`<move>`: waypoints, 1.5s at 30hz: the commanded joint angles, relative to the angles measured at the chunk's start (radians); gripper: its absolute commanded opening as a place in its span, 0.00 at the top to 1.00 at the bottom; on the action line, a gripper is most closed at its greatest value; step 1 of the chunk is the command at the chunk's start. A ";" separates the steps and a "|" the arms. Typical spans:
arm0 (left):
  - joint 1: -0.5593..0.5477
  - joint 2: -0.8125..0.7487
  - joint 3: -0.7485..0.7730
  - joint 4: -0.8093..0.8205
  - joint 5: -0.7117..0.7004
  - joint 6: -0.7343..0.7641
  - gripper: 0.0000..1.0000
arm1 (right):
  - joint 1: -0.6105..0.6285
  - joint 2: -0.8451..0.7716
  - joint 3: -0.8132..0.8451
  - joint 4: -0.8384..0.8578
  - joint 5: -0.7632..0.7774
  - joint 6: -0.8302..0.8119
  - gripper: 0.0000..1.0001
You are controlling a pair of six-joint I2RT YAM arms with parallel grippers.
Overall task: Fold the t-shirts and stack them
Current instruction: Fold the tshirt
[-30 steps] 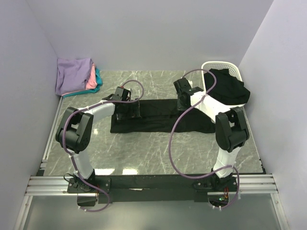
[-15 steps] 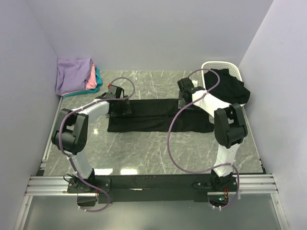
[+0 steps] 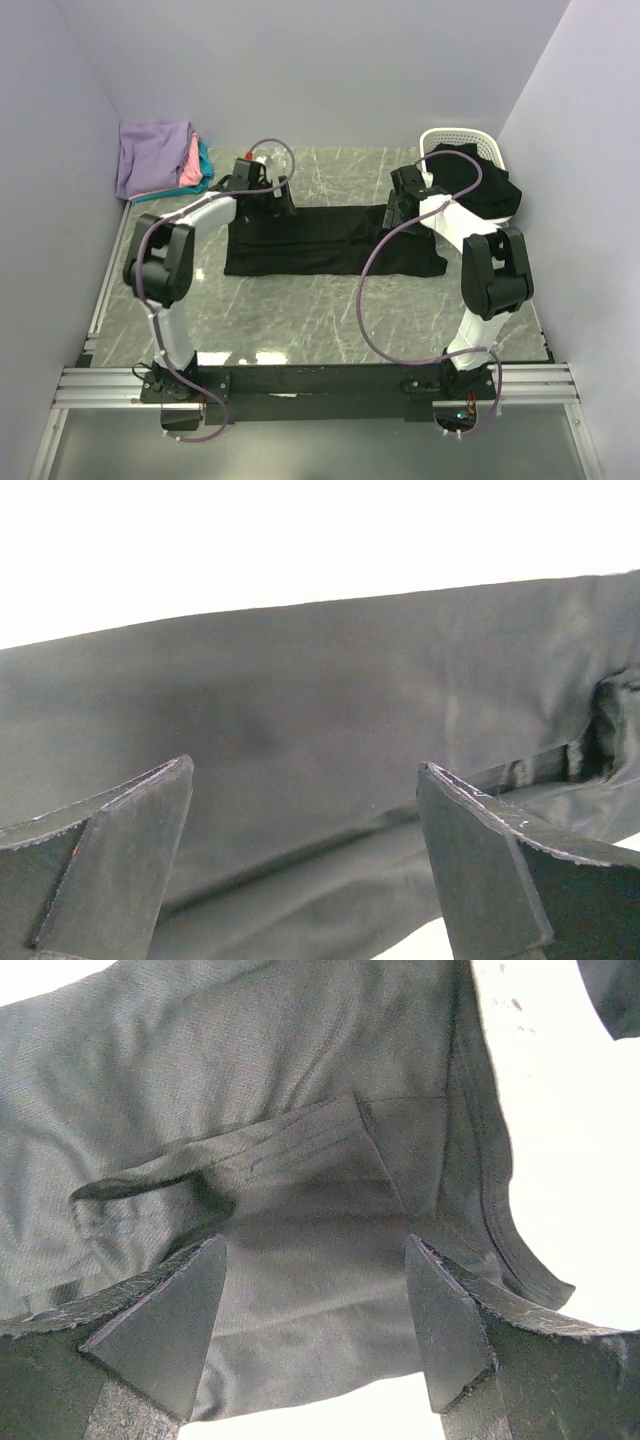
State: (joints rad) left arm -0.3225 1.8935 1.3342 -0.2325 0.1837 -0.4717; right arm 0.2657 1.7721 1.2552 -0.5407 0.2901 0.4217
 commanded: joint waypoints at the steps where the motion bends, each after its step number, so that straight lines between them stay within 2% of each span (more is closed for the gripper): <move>1: -0.010 0.094 0.043 0.033 0.122 0.019 0.01 | -0.025 0.055 0.007 0.050 -0.051 0.022 0.21; 5: -0.012 0.130 0.046 0.003 0.102 0.030 0.01 | -0.034 0.118 0.064 0.032 -0.081 0.037 0.22; 12: -0.012 0.115 -0.029 -0.076 -0.050 0.010 0.01 | -0.036 0.243 0.194 -0.049 -0.157 0.028 0.25; 16: -0.012 0.043 -0.139 -0.064 -0.076 -0.047 0.01 | -0.034 0.381 0.383 -0.168 -0.198 0.003 0.27; 19: -0.015 -0.017 -0.237 -0.041 -0.041 -0.091 0.01 | -0.026 0.479 0.562 -0.260 -0.227 -0.021 0.28; 23: -0.036 -0.103 -0.372 -0.056 -0.087 -0.148 0.01 | -0.020 0.596 0.834 -0.337 -0.253 -0.046 0.28; 27: -0.061 -0.204 -0.483 -0.059 -0.063 -0.211 0.01 | -0.019 0.736 1.116 -0.424 -0.333 -0.064 0.25; 28: -0.072 -0.247 -0.503 -0.060 -0.055 -0.234 0.01 | -0.020 0.788 1.197 -0.424 -0.394 -0.072 0.25; 30: -0.111 -0.292 -0.559 -0.077 -0.041 -0.261 0.00 | -0.020 0.820 1.236 -0.409 -0.445 -0.078 0.24; 35: -0.245 -0.459 -0.670 -0.102 -0.016 -0.387 0.00 | -0.031 0.797 1.142 -0.268 -0.651 -0.101 0.22; 38: -0.328 -0.560 -0.656 -0.171 -0.076 -0.423 0.01 | -0.036 0.755 1.088 -0.210 -0.631 -0.100 0.25; 39: -0.345 -0.586 -0.644 -0.192 -0.104 -0.424 0.01 | -0.039 0.668 1.032 -0.124 -0.603 -0.097 0.24; 40: -0.346 -0.640 -0.629 -0.233 -0.149 -0.423 0.01 | -0.040 0.611 0.894 -0.067 -0.588 -0.092 0.24; 41: -0.346 -0.664 -0.589 -0.249 -0.174 -0.415 0.01 | -0.046 0.551 0.822 -0.011 -0.577 -0.090 0.23; 42: -0.348 -0.686 -0.564 -0.272 -0.181 -0.406 0.01 | -0.052 0.436 0.760 0.083 -0.545 -0.090 0.21; 43: -0.346 -0.714 -0.535 -0.289 -0.234 -0.388 0.01 | -0.057 0.382 0.657 0.117 -0.531 -0.090 0.21; 44: -0.346 -0.721 -0.474 -0.315 -0.318 -0.374 0.01 | -0.068 0.336 0.618 0.136 -0.516 -0.093 0.20; 45: -0.343 -0.723 -0.440 -0.324 -0.344 -0.358 0.01 | -0.075 0.267 0.593 0.137 -0.493 -0.096 0.19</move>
State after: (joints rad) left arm -0.6716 1.2339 0.7254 -0.4679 0.0410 -0.8524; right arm 0.2287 2.3272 1.9636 -0.6041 -0.2707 0.3420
